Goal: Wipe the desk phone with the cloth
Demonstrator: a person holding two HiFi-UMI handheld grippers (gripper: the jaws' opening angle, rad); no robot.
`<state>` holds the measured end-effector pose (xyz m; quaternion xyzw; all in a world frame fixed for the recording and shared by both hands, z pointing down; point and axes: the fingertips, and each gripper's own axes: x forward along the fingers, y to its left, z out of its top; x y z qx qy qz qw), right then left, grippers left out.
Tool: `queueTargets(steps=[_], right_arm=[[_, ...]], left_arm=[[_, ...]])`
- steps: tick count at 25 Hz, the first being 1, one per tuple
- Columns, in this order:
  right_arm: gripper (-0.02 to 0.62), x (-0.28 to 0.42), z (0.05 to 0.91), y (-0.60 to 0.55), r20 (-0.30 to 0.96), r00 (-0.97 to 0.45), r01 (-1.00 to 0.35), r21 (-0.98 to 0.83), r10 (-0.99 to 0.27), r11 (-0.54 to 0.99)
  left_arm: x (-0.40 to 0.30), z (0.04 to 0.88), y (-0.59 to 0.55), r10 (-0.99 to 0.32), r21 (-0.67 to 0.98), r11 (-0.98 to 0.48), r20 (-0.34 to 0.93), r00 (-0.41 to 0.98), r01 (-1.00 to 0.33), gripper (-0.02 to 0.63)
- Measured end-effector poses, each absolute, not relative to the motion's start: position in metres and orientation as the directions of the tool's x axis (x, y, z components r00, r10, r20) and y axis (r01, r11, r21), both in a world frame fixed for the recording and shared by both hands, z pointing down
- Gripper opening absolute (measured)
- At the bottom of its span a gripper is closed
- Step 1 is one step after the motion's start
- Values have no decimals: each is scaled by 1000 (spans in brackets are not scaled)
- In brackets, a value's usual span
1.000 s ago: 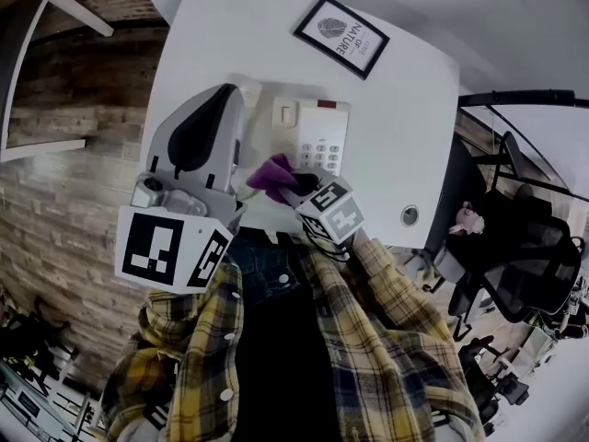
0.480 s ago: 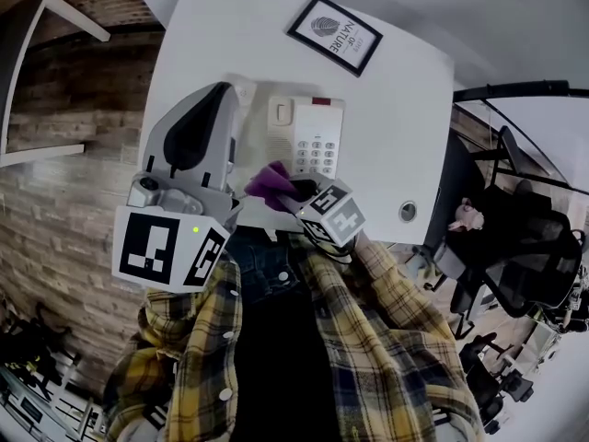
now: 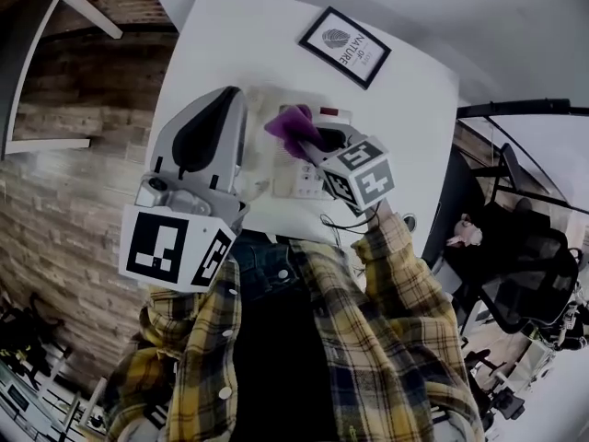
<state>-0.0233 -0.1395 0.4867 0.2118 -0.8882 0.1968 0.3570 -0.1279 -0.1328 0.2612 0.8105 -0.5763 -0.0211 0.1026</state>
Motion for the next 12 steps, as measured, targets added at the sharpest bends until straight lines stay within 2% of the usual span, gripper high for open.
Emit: queueTargets(steps=[6,12], right_arm=[[66,-12,497,-186,768,-546,-577,-55,-334,815],[66,-4,511,-185,764,-548,-602,-79,-339,795]], left_arm=[[-129,260,-133,-939,186,-311,90,332,-932,15],[-129,261,-136,-938,188,-313,92,334,-931,15]])
